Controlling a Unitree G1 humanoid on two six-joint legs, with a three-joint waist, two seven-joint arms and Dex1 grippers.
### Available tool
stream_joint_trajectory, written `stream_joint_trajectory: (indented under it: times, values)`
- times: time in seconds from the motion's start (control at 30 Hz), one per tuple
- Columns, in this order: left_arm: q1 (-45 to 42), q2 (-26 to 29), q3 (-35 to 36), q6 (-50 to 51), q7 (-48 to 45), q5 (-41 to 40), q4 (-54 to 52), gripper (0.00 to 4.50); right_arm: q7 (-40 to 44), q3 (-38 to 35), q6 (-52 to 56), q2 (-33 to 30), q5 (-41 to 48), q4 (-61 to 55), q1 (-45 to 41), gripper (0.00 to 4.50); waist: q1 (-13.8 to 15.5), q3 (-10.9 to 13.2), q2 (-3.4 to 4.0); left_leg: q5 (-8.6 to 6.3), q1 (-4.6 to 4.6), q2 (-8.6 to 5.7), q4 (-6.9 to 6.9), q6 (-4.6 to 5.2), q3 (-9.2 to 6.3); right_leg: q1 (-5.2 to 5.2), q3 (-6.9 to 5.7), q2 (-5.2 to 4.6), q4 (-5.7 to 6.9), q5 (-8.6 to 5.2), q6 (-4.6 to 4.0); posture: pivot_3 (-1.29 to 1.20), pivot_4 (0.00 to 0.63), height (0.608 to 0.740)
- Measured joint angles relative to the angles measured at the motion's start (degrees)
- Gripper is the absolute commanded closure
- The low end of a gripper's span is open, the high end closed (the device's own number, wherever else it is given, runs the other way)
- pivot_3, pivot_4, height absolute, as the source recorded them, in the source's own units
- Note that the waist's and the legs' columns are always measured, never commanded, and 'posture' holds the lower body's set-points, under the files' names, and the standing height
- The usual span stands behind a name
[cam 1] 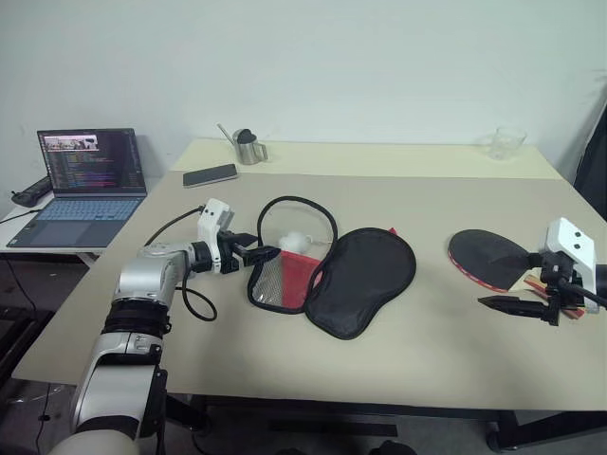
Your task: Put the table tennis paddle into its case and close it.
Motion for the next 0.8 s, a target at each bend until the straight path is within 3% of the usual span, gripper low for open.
stream_joint_trajectory:
  times: [0.27,0.37,0.5,0.8]
  values:
    - [4.44,-2.32,0.17,5.24,2.99,-0.81,-6.27,0.00,-0.27,-0.02,0.13,-0.41,0.07,-0.05,1.01,0.05,0.01,0.00,0.00,0.00,0.00,-0.01,0.00,0.00,0.02,-0.01,0.04,-0.01,0.00,0.00,0.00,0.00,0.150,0.740]
    - [4.93,-2.69,0.09,6.76,2.95,-1.53,-7.29,0.00,0.17,1.36,0.45,-1.04,0.10,1.00,-2.79,0.05,-0.22,0.00,0.00,0.00,0.05,0.01,0.01,0.00,0.07,-0.01,0.07,0.01,0.02,0.01,0.00,0.00,0.150,0.740]
    - [5.12,-2.07,0.28,5.75,3.63,-1.24,-7.13,0.88,0.17,5.13,-0.69,-0.23,-0.36,2.44,-6.58,0.00,-0.21,-0.02,-0.03,0.00,0.05,0.05,0.00,0.00,0.08,0.00,0.07,0.02,0.00,0.01,0.00,0.00,0.150,0.740]
    - [7.40,-3.66,5.47,6.38,11.32,-2.27,-10.87,4.27,0.30,12.14,-3.97,3.40,-2.47,7.73,-14.00,0.00,0.02,-0.02,-0.04,0.00,0.03,0.03,0.01,-0.01,0.08,-0.02,0.10,0.01,-0.02,0.03,0.01,0.00,0.150,0.740]
